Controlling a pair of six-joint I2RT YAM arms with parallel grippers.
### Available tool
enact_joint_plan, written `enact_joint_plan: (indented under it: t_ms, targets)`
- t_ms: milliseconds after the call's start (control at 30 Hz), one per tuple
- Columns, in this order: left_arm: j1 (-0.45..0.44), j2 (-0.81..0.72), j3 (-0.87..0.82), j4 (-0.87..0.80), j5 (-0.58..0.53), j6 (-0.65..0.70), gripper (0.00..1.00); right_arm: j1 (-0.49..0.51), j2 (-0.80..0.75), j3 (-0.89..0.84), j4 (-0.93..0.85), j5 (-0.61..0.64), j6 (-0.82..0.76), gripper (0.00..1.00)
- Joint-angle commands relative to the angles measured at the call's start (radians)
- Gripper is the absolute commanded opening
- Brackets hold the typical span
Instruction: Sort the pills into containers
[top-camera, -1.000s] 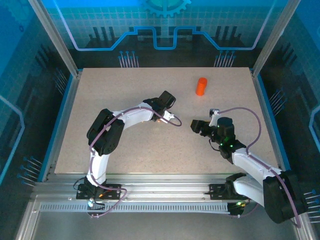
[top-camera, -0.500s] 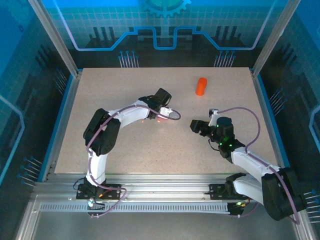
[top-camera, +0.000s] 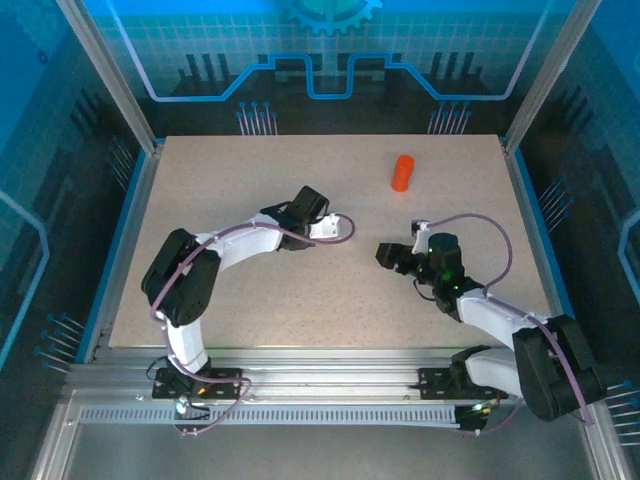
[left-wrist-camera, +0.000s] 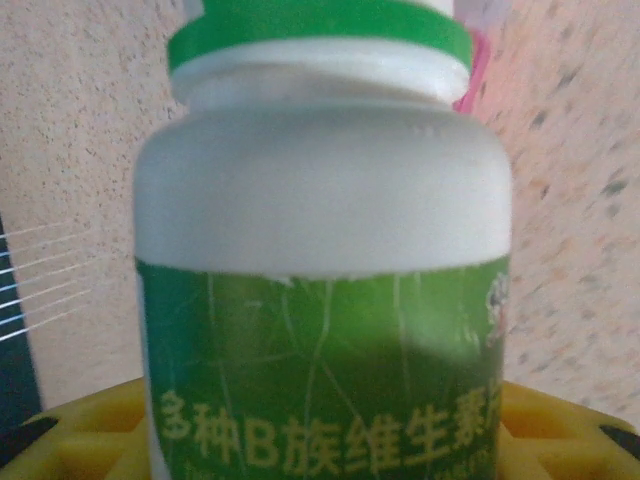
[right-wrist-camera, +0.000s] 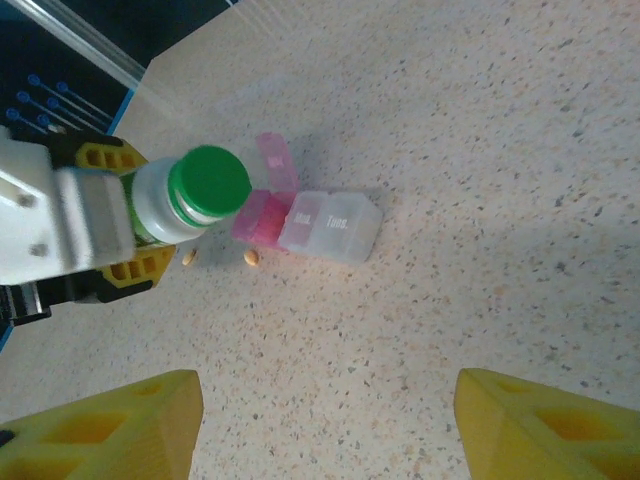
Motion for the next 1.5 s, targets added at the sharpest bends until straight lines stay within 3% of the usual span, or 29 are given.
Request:
enact_joint_plan:
  t_ms: [0,100,433,633,833,967,1233,1467]
  targets:
    - [0.004,-0.126,-0.093,0.209,0.191,-0.219,0.0,-0.013,0.015,0.041,0.048,-0.09,-0.032,0.67]
    - [0.01,-0.216,-0.214,0.371,0.312,-0.325,0.0,0.002,-0.013,0.105,-0.04,-0.173,-0.059,0.65]
    - [0.052,-0.436,-0.59,1.153,0.743,-0.797,0.0,0.124,-0.213,0.393,-0.456,-0.212,-0.304,0.63]
    - [0.053,-0.453,-0.649,1.367,0.872,-0.906,0.0,0.23,-0.19,0.573,-0.618,-0.206,-0.468,0.63]
    - [0.052,-0.47,-0.653,1.405,1.037,-0.941,0.0,0.282,-0.114,0.695,-0.72,-0.261,-0.556,0.61]
    - [0.048,-0.476,-0.658,1.436,1.091,-0.966,0.0,0.33,-0.066,0.74,-0.756,-0.29,-0.622,0.61]
    - [0.019,-0.48,-0.655,1.39,1.148,-0.936,0.0,0.365,-0.007,0.759,-0.722,-0.33,-0.654,0.56]
    - [-0.02,-0.508,-0.624,1.235,1.152,-0.833,0.0,0.377,-0.003,0.743,-0.676,-0.34,-0.645,0.51]
